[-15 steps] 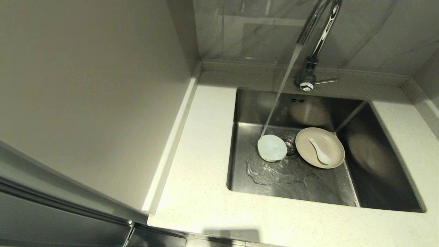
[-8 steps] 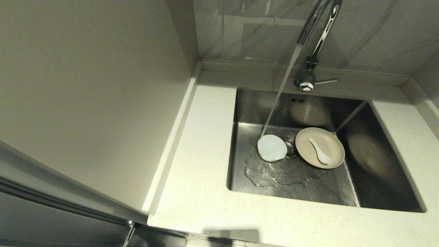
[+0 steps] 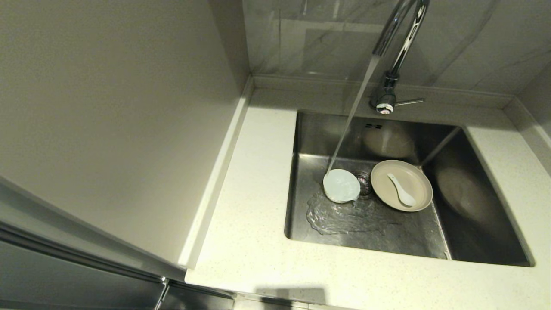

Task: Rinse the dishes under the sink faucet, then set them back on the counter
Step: Turn off the faucet

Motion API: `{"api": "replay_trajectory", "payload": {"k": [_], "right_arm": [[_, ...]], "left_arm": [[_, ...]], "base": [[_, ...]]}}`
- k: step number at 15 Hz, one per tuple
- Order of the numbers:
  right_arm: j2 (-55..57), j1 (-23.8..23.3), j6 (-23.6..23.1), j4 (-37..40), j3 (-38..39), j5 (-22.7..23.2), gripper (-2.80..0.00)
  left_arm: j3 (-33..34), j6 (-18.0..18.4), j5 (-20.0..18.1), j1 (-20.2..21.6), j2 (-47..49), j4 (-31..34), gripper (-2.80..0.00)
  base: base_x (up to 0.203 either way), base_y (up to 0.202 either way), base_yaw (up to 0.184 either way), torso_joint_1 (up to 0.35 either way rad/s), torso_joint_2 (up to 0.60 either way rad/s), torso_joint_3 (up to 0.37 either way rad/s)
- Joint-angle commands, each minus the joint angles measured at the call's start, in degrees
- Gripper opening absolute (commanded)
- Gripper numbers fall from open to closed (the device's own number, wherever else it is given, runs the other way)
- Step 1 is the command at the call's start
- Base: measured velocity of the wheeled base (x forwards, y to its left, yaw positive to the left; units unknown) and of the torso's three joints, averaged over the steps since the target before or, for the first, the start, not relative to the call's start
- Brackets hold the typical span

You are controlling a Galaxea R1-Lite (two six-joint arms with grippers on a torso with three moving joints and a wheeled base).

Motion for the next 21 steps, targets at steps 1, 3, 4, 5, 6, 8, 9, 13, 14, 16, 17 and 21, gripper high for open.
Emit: {"api": "replay_trajectory", "payload": {"k": [1,3,4,5,6,8,9,13,14,16,17,21], "right_arm": [[2.3,0.0,0.1,-0.1,0.0,-0.2,-2.8],[8.0,0.0,0.8,-1.7,-0.7,-0.5,-2.8],[12.6,0.0,1.1,-3.6,-1.6,-0.6,-2.8],[18.4,0.0,1.8,-5.9,-3.3,-0.6,-2.8],[24.7,-0.1,2.7,-7.8,-6.0,-0.7,-2.8],[37.5,-0.1,4.6,-10.2,-15.6,-0.8,-2.8],[43.7,-0.1,5.8,-11.0,-23.6,-0.8,-2.8],[63.7,-0.1,12.3,-12.2,-54.8,-1.4,-2.8],[68.3,-0.2,14.7,-11.5,-61.7,-2.3,-2.8],[76.7,-0.3,20.8,-8.2,-72.4,-5.3,-2.8],[80.0,-0.6,24.3,-5.5,-75.8,-6.5,-2.8],[87.9,-2.5,28.4,10.4,-84.8,-7.8,-2.8]], "left_arm": [[0.0,0.0,0.0,0.0,-0.2,0.0,-2.8],[0.0,0.0,0.0,0.0,-0.2,0.0,-2.8],[0.0,0.0,0.0,0.0,-0.2,0.0,-2.8],[0.0,0.0,0.0,0.0,-0.2,0.0,-2.8],[0.0,0.0,0.0,0.0,-0.2,0.0,-2.8],[0.0,0.0,0.0,0.0,-0.2,0.0,-2.8],[0.0,0.0,0.0,0.0,-0.2,0.0,-2.8],[0.0,0.0,0.0,0.0,-0.2,0.0,-2.8],[0.0,0.0,0.0,0.0,-0.2,0.0,-2.8],[0.0,0.0,0.0,0.0,-0.2,0.0,-2.8],[0.0,0.0,0.0,0.0,-0.2,0.0,-2.8],[0.0,0.0,0.0,0.0,-0.2,0.0,-2.8]], "base": [[0.0,0.0,0.0,0.0,0.0,0.0],[0.0,0.0,0.0,0.0,0.0,0.0],[0.0,0.0,0.0,0.0,0.0,0.0],[0.0,0.0,0.0,0.0,0.0,0.0],[0.0,0.0,0.0,0.0,0.0,0.0],[0.0,0.0,0.0,0.0,0.0,0.0],[0.0,0.0,0.0,0.0,0.0,0.0],[0.0,0.0,0.0,0.0,0.0,0.0],[0.0,0.0,0.0,0.0,0.0,0.0],[0.0,0.0,0.0,0.0,0.0,0.0],[0.0,0.0,0.0,0.0,0.0,0.0],[0.0,0.0,0.0,0.0,0.0,0.0]]}}
